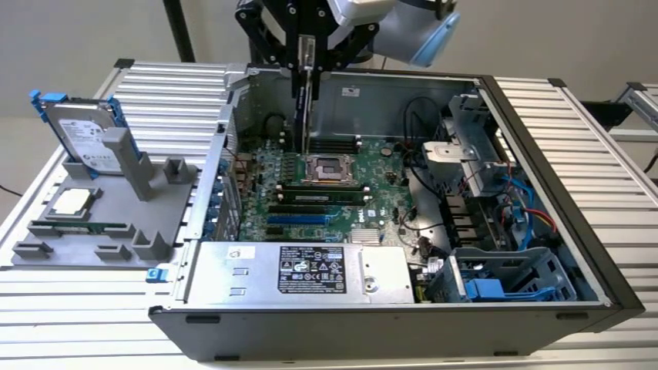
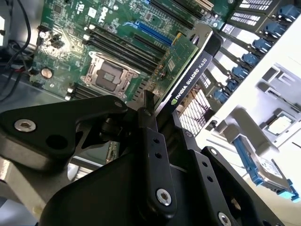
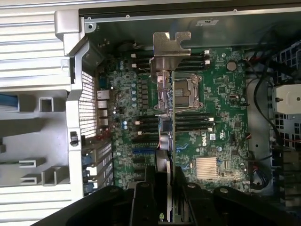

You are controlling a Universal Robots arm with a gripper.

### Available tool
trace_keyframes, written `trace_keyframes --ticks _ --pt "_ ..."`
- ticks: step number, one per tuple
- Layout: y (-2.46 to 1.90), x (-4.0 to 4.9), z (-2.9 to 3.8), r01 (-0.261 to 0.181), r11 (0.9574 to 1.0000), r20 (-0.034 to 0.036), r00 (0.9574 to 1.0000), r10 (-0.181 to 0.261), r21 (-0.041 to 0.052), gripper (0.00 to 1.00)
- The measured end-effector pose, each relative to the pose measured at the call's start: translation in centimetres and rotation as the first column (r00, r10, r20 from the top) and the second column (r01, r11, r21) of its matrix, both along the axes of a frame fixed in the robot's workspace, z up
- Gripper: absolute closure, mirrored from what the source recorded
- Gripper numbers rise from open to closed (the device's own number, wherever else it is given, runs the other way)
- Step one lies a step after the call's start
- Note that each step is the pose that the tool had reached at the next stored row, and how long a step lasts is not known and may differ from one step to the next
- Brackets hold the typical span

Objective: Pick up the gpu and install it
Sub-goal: 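Pick up the gpu and move the gpu toward the slot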

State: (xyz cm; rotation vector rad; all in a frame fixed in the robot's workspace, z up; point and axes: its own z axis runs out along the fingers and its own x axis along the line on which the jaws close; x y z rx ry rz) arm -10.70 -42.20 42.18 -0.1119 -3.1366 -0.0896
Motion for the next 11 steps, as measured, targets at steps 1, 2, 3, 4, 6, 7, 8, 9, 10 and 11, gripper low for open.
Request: trace_keyframes --ticks 1,2,3,4,6,7,8,9,10,11 --pt "0.00 0.11 0.00 0.000 1.0000 0.0000 1.0000 0.000 0.0000 1.00" --pt "0.00 0.21 0.00 0.000 1.0000 0.0000 1.0000 0.000 0.0000 1.00" --pt "0.00 0.31 0.00 0.000 1.0000 0.0001 1.0000 0.000 0.0000 1.00" --pt "0.00 0.41 0.00 0.000 1.0000 0.0001 1.0000 0.000 0.0001 1.00" --pt "0.00 0.61 0.00 0.000 1.0000 0.0001 1.0000 0.000 0.0001 1.00" --pt "0.00 0.72 0.00 0.000 1.0000 0.0001 1.0000 0.000 0.0001 1.00" --pt "0.00 0.81 0.00 0.000 1.0000 0.0000 1.0000 0.000 0.0000 1.00" --pt "0.00 0.92 0.00 0.000 1.0000 0.0000 1.0000 0.000 0.0000 1.00" --pt "0.00 1.03 0.00 0.000 1.0000 0.0000 1.0000 0.000 0.0000 1.00" --pt "0.00 1.13 0.00 0.000 1.0000 0.0000 1.0000 0.000 0.0000 1.00"
